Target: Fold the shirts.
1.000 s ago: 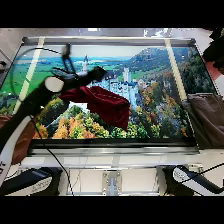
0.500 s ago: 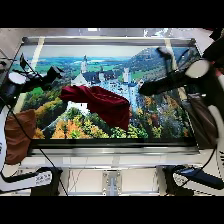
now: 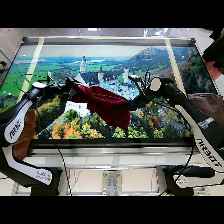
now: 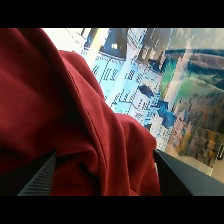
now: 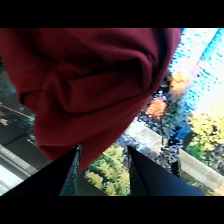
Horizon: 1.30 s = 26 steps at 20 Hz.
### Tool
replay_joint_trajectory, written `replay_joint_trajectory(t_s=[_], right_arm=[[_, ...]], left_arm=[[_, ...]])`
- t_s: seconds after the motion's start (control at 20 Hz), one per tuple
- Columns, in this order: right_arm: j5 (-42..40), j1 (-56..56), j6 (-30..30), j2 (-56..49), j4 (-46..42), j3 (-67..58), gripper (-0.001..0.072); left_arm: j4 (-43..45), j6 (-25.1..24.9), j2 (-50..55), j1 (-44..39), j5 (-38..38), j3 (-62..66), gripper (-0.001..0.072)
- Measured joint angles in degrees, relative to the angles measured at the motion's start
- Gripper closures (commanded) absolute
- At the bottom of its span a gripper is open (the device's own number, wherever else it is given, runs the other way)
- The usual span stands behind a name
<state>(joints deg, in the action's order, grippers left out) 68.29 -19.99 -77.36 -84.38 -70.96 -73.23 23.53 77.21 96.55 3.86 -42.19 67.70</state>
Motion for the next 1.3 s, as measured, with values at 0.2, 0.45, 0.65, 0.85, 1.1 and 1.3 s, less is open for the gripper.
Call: replay_joint_trajectory(t_s=[0.2,0.45,0.65,0.85,1.1,1.3], right_arm=[[0.0,-0.3,-0.2,-0.5,-0.3,0.1,0.0358],[1.0,-0.4,-0.2,-0.7,1.6,0.1,0.0358],[1.5,-1.4,-0.2,-1.0,3.7,0.2,0.0181],[-4.9,-4.9,-0.8,-3.5,2.8,0.2,0.0184],[-10.3,-6.1,-8.4,-7.2,-6.7,0.2,0.0215],[-14.1,-6.1,-11.0,-9.7,-10.0,0.2,0.0682]], left_arm=[[-2.9,-1.8,2.0,-2.8,5.5,0.7,0.0163],[-4.3,-2.5,5.9,-5.2,9.7,5.3,0.0695],[-4.6,-2.9,7.6,-6.3,10.7,7.5,0.0694],[-4.7,-3.2,8.1,-6.5,9.9,8.1,0.0695],[-4.7,-3.3,8.1,-6.6,8.0,8.3,0.0695],[-4.7,-3.3,8.1,-6.6,7.5,8.3,0.0694]])
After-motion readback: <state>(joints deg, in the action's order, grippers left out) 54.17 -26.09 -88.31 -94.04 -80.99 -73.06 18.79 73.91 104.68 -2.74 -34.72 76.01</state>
